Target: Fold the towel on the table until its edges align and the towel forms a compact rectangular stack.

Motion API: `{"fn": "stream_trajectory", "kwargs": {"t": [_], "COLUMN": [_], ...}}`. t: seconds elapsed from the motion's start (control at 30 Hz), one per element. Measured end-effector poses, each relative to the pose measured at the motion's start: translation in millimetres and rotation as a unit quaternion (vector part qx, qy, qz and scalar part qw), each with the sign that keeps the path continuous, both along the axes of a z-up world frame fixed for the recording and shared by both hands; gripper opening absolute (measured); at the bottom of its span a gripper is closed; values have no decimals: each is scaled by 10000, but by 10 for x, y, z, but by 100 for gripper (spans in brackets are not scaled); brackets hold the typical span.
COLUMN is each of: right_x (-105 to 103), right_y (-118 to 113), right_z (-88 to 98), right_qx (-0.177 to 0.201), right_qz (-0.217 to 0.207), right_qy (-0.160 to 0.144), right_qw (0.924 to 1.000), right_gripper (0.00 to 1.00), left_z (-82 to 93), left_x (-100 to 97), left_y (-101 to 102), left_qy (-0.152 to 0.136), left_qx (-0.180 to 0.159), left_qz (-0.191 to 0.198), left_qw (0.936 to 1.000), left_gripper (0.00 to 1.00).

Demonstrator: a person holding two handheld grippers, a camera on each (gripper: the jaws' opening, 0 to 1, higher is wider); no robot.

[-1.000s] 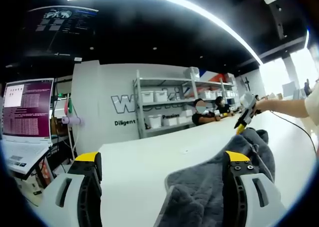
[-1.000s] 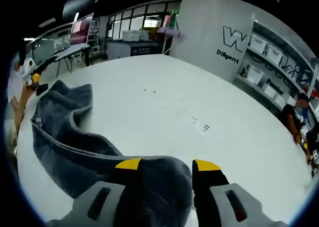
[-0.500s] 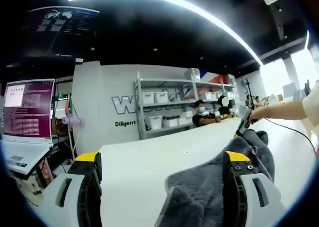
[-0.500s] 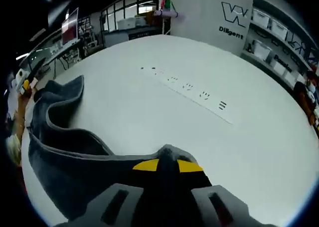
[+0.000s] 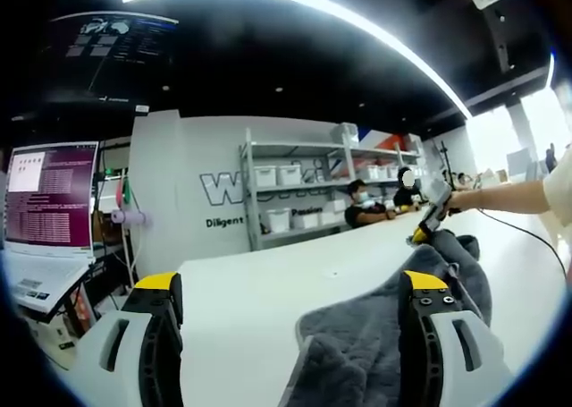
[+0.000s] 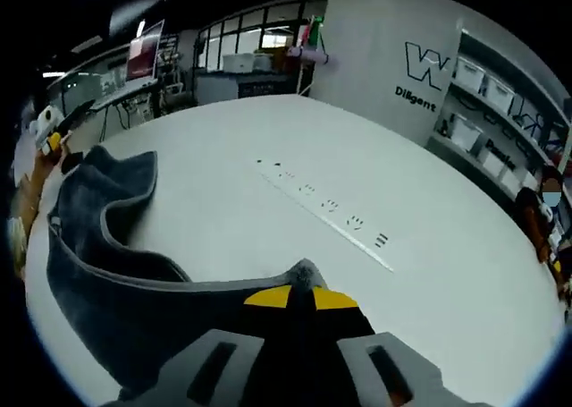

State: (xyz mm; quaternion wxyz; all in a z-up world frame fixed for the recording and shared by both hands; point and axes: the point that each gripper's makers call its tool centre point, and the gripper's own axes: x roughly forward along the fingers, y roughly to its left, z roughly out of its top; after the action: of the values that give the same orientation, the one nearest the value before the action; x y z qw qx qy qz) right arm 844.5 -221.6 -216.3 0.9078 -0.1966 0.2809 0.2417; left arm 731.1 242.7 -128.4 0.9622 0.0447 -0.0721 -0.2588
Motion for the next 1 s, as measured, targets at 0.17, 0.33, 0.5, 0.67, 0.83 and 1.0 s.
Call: {"fn": "stream_trajectory", "kwargs": {"t": [0.17,0.33,0.5,0.67,0.83,1.0], "right_x": [70,113,148,148,129,72], "right_y": [89,175,267,381,523,642], "right_z": [251,542,840,1076,1421,1736], "right_qx": [-172,-242,-286,-380,-368,-269], "right_qz": [157,265,347,494,628,754], "right_qy": [-564,-1067,-1525,-1908,-2353,-2699], "right_qw": [9981,9936,9873,9797,9692,9596], "right_gripper": [2,2,2,2,2,2], "left_z": [8,7,6,1,-7,-9], "left_x": [2,12,18,19,27,27], "left_y": [3,2,0,4,4,2], "left_qy": [-9,-5,-8,2,20,23], "left_qx": [-22,-24,-11,-10,-13,-11], "left_qz": [2,-6,-9,0,-6,-8], "left_qw": [10000,10000,10000,10000,10000,10000], "left_gripper": [99,99,99,99,99,99]}}
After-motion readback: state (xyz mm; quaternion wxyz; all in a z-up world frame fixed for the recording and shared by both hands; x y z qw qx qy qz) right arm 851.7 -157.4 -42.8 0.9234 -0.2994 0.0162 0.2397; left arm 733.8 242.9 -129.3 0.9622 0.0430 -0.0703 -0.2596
